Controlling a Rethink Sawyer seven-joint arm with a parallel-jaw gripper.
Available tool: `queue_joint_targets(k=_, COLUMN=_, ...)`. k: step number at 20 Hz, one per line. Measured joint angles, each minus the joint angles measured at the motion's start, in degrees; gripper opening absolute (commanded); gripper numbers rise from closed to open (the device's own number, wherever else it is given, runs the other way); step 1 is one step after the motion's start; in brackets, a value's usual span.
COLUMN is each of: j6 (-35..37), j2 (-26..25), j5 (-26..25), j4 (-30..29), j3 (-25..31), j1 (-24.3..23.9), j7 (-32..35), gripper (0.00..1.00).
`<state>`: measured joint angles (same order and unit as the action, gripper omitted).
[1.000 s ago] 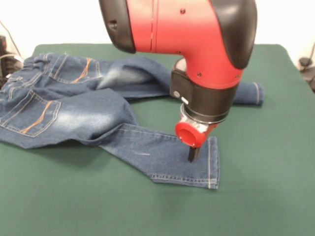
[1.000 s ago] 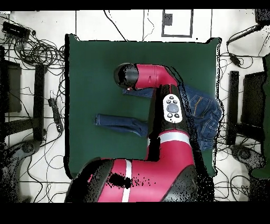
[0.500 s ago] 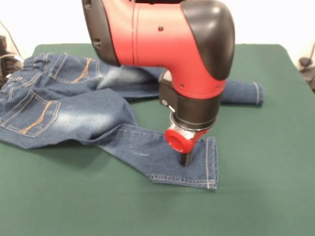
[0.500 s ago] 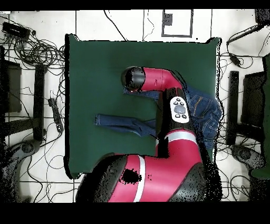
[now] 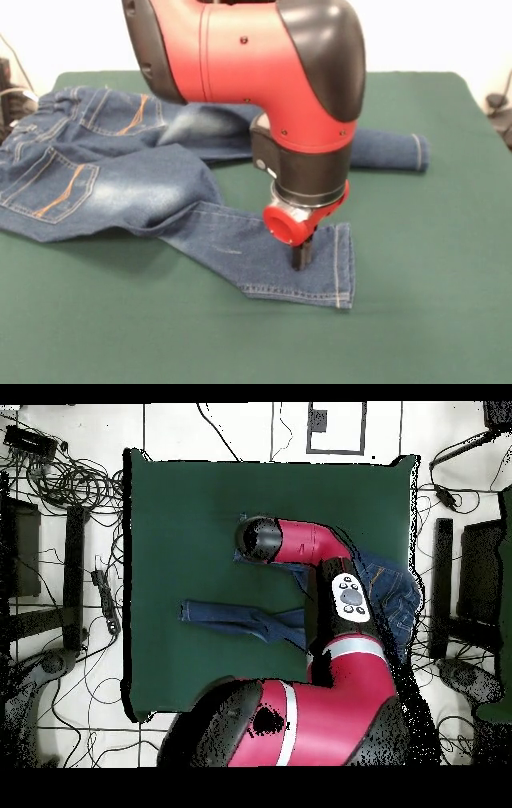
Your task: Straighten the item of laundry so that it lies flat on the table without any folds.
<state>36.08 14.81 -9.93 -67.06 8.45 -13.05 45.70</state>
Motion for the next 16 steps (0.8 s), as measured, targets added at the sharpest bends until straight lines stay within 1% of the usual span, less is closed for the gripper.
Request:
queue_joint_targets(k=4, j6=-3.44, j2=0.73, j5=0.00, j4=-2.22, j3=-0.02, j1=-0.23, j7=0.00, gripper=0.00)
queue_joint_targets(k=10, j6=-12.35, j2=2.23, j5=0.04, j4=-7.30, j3=-0.69, j1=-0.24, j7=0.00, gripper=0.00)
queue_joint_targets(k=11, j6=-12.97, j2=2.33, j5=0.06, j4=-7.64, j3=-0.80, j1=-0.18, j7=0.00, gripper=0.00)
queue_joint_targets(k=16, j6=-21.35, j2=3.02, j5=1.13, j4=-11.36, j3=-3.28, j1=1.46, j7=1.30, gripper=0.00)
